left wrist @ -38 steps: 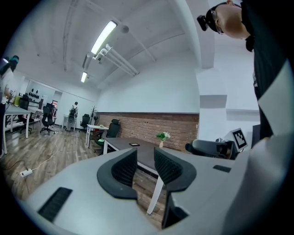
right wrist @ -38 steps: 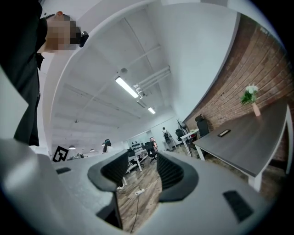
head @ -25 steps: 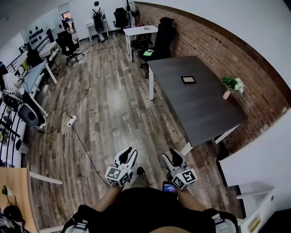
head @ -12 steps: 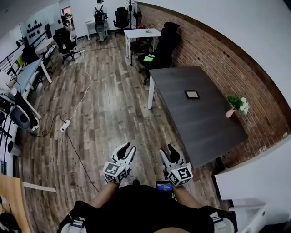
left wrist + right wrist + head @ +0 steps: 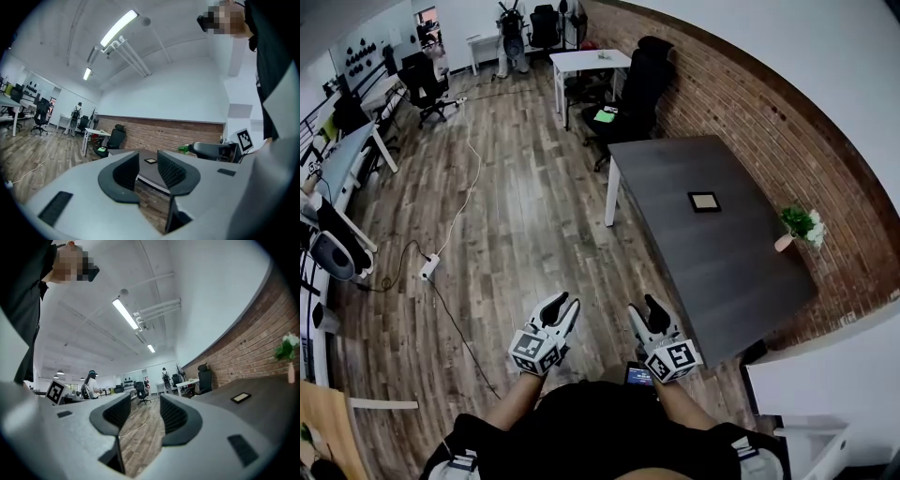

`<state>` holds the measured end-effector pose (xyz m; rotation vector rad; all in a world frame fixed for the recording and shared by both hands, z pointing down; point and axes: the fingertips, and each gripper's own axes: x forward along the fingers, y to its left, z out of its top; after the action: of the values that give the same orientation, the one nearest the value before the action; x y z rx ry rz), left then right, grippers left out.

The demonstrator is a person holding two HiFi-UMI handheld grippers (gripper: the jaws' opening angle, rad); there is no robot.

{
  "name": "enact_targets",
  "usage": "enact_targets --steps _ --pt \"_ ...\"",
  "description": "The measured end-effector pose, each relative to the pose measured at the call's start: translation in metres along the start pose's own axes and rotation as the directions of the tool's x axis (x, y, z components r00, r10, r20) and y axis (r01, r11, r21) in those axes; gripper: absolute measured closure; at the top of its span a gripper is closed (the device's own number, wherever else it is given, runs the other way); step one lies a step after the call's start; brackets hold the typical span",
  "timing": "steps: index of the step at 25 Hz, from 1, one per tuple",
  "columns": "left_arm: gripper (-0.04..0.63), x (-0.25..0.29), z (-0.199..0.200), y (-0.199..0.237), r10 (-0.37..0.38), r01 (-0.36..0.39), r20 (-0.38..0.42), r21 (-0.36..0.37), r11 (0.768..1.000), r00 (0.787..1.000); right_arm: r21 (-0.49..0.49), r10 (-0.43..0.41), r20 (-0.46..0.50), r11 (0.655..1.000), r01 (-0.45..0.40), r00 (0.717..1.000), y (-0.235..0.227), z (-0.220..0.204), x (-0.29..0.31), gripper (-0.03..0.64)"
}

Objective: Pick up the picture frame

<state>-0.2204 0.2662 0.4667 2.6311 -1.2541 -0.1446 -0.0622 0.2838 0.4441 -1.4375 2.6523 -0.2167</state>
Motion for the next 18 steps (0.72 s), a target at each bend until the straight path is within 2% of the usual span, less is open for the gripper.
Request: enact_targets --steps 9,18 --pt "0.491 0.073 0.007 0.065 0.027 -0.027 -0.009 0.005 1.0 1.0 0.029 0.001 -0.005 1.0 -0.001 1.0 -0.058 -0.004 0.077 0.419" --pt "0.491 0.191 0.042 0.122 0.047 -0.047 -0.024 0.04 0.998 0.999 0.044 0.049 0.028 0.998 -0.05 0.998 -0.146 0.021 0.186 0.419"
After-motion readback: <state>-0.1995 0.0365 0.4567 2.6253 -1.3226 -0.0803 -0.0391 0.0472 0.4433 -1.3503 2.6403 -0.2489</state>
